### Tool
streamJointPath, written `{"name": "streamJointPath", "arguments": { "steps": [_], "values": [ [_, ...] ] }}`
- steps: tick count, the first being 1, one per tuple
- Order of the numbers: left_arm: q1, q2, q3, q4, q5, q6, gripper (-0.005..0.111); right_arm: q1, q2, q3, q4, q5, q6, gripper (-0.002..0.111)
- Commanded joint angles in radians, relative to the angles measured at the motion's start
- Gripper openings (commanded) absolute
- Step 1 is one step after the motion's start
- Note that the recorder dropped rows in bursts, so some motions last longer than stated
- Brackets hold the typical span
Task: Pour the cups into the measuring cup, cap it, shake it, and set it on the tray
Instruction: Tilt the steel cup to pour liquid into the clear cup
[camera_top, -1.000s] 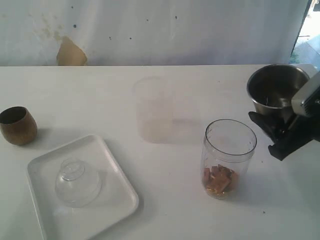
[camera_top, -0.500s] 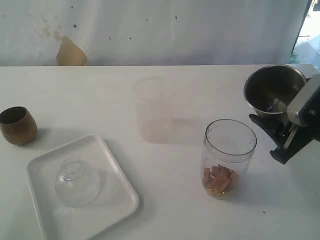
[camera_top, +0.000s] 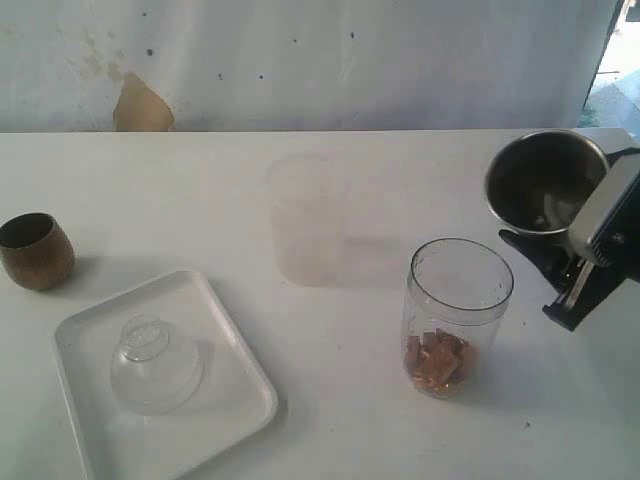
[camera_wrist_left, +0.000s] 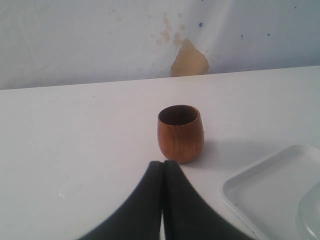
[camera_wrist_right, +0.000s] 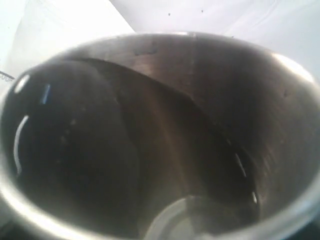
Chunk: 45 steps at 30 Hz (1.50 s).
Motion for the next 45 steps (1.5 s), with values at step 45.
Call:
{"name": "streamJointPath", "arguments": {
  "steps": [45],
  "values": [
    [0.000,-0.005,0.004,0.000,-0.005,-0.001,0.000,-0.001,0.053,-0.082,0.041,-0.075,-0.289,0.000]
  ]
}}
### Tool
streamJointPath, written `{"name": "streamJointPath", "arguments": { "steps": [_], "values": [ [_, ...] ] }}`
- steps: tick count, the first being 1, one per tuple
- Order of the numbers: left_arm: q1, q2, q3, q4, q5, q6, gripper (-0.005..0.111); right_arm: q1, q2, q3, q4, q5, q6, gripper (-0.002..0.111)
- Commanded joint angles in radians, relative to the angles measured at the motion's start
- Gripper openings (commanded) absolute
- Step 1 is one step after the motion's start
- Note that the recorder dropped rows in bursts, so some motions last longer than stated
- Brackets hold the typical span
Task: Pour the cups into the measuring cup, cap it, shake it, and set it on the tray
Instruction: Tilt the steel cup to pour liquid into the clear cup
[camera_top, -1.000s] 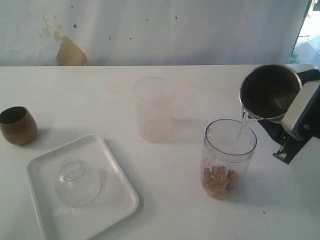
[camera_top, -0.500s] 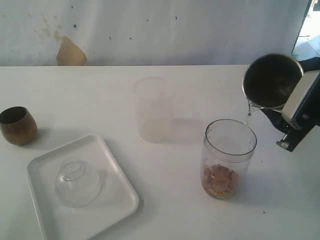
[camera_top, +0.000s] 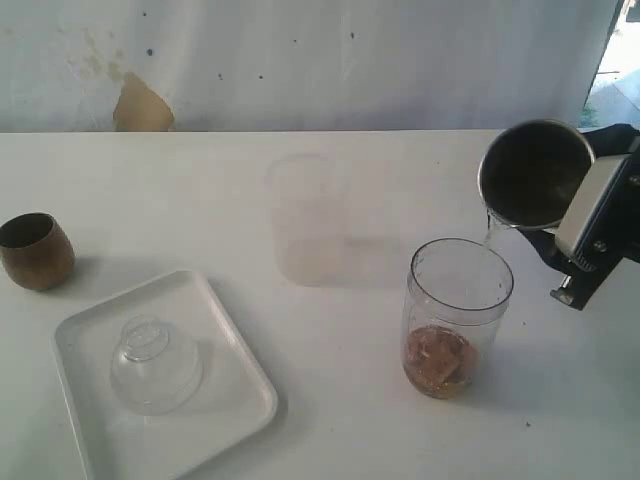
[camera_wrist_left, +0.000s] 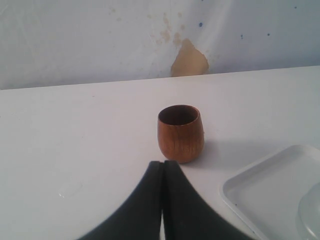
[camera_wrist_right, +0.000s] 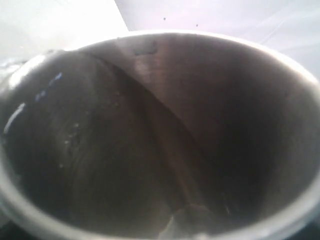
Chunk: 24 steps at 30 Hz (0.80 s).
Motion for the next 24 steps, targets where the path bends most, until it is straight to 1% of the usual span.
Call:
{"name": "streamJointPath", "arguments": {
  "steps": [1,10,24],
  "values": [
    [0.000,-0.005,0.004,0.000,-0.005,-0.001,0.000,-0.001,-0.006,-0.012,0.027,-0.076,-0.019,0.000],
    [0.000,-0.005,0.004,0.000,-0.005,-0.001,0.000,-0.001,-0.006,-0.012,0.023,-0.078,-0.042,0.000],
    [0.000,-0.005,0.004,0.000,-0.005,-0.001,0.000,-0.001,-0.006,-0.012,0.023,-0.078,-0.146,0.000]
  ]
}}
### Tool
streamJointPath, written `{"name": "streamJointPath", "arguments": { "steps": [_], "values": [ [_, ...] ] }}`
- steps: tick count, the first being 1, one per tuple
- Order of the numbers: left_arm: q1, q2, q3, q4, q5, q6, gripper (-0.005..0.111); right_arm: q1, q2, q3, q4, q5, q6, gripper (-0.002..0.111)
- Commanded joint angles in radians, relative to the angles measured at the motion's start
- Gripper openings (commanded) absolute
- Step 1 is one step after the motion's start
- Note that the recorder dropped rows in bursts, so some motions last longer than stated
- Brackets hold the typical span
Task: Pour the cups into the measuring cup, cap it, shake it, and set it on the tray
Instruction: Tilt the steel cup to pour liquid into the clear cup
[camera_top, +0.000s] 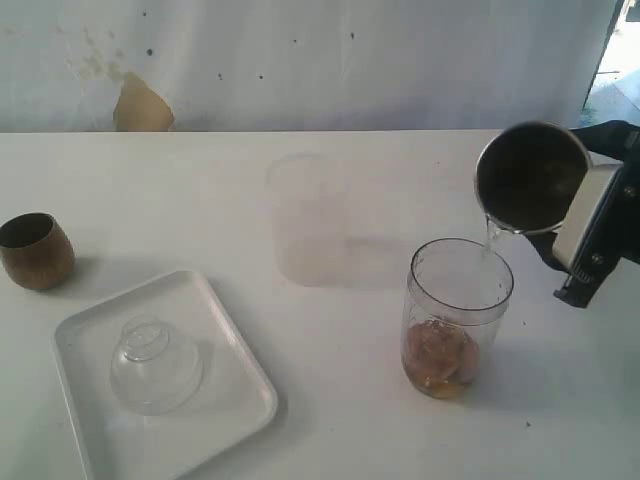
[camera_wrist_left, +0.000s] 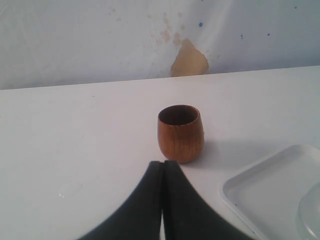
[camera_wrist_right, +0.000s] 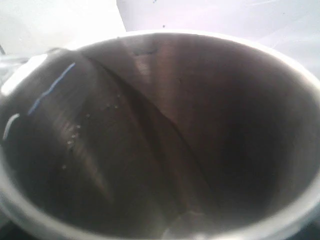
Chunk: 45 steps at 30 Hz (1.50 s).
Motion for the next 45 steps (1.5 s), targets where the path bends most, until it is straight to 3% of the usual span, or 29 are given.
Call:
{"name": "streamJointPath", "arguments": {
  "steps": [1,28,33,45],
  "values": [
    [0.000,-0.005,0.004,0.000,-0.005,-0.001,0.000,-0.001,-0.006,-0.011,0.023,-0.057,-0.038,0.000],
    [0.000,-0.005,0.004,0.000,-0.005,-0.001,0.000,-0.001,-0.008,-0.021,0.023,-0.046,-0.177,0.000],
    [0.000,-0.005,0.004,0.000,-0.005,-0.001,0.000,0.041,-0.008,-0.021,0.036,-0.022,-0.250,0.000],
    [0.000,-0.005,0.004,0.000,-0.005,-0.001,0.000,0.050,-0.008,-0.022,0.096,0.006,-0.229,0.000]
  ]
}}
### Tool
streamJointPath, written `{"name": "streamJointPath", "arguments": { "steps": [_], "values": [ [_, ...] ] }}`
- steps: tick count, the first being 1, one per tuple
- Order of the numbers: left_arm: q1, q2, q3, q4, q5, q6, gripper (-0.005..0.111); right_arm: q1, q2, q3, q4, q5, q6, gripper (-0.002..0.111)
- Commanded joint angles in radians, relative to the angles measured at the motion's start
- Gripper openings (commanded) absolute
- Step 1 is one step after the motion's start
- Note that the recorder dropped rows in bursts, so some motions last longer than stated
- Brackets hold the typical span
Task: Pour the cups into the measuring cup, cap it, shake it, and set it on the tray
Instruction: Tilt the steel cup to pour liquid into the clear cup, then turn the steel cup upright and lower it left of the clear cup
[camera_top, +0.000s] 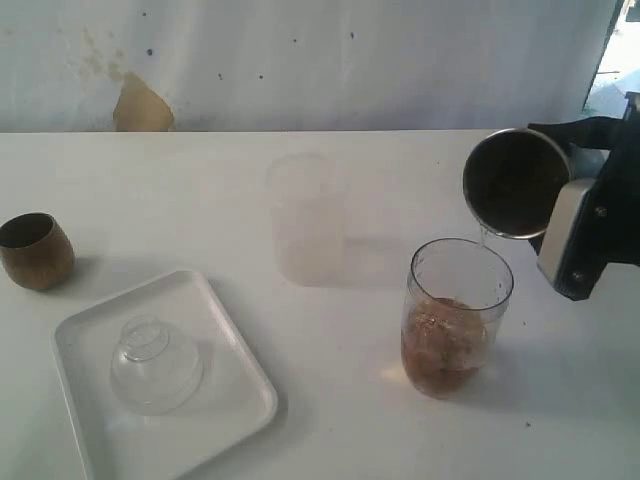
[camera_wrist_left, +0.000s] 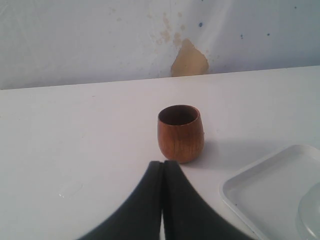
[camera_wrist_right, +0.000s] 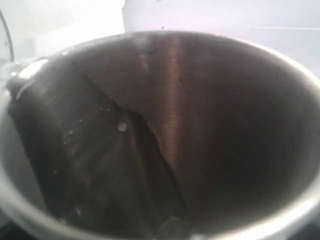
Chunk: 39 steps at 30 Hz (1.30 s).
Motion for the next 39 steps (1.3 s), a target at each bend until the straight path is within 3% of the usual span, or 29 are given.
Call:
{"name": "streamJointPath", "arguments": {
  "steps": [1,7,15,23,32,39],
  "values": [
    [0.000,-0.005,0.004,0.000,-0.005,-0.001,0.000,0.000,-0.008,-0.012,0.029,-0.030,0.043,0.000],
    [0.000,-0.005,0.004,0.002,-0.005,-0.001,0.000,0.000,-0.008,-0.012,0.076,-0.033,0.392,0.000],
    [0.000,-0.005,0.004,0.002,-0.005,-0.001,0.000,0.000,0.043,-0.012,0.282,-0.026,0.917,0.000],
    [0.000,-0.005,0.004,0.002,-0.005,-0.001,0.000,0.000,0.341,-0.097,0.226,-0.240,0.974,0.000],
    [0.000,-0.005,0.004,0.002,-0.005,-0.001,0.000,0.019,0.675,-0.395,0.081,-0.222,1.035,0.000],
    [0.000,-0.005,0.004,0.002,-0.005,-0.001,0.000,0.070,0.776,-0.505,0.054,-0.229,1.077,0.000]
  ]
}}
